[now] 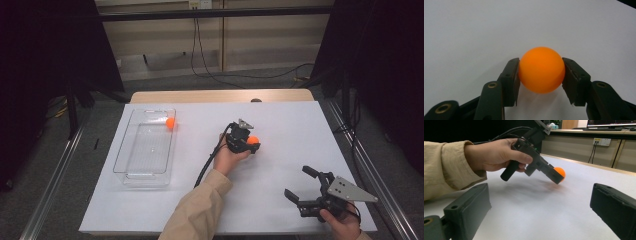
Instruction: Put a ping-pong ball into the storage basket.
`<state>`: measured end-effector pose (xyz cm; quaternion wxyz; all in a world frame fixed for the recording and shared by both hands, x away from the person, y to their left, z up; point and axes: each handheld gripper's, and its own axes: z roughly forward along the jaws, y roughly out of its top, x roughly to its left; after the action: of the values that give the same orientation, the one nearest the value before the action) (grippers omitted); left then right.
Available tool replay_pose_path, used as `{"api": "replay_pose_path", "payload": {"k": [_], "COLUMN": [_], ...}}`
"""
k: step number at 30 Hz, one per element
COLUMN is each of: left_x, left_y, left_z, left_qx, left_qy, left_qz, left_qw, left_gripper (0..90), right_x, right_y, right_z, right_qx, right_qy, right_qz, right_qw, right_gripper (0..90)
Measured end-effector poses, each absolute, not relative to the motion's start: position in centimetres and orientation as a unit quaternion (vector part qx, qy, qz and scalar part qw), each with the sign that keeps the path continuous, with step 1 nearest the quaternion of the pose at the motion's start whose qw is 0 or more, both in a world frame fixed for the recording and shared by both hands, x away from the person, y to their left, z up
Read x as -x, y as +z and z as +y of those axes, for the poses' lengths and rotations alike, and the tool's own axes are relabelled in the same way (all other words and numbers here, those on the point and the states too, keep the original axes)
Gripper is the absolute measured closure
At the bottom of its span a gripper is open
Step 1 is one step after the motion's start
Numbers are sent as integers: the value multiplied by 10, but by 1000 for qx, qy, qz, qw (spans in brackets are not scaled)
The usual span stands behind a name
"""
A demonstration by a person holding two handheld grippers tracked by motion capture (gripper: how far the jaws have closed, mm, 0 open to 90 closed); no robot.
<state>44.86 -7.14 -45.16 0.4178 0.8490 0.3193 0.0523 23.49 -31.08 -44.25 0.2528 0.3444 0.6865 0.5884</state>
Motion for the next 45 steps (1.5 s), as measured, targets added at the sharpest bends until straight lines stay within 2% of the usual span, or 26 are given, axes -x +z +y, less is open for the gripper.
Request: {"api": "replay_pose_path", "payload": {"k": [27, 45], "left_x": [-431, -424], "left_y": [-436, -429], "left_z": [-27, -16], "left_qx": [-848, -847], "left_qy": [57, 52], "left_qz": [329, 333], "left_qw": [411, 412], "left_gripper": [510, 510], "right_x": [-236, -235], "right_y": [-443, -443], "right_z": [-310, -310], "right_qx": [-344, -343], "right_qy": [585, 585], "right_qz": [688, 688], "right_qw": [257, 257], "right_gripper": [25, 25]}}
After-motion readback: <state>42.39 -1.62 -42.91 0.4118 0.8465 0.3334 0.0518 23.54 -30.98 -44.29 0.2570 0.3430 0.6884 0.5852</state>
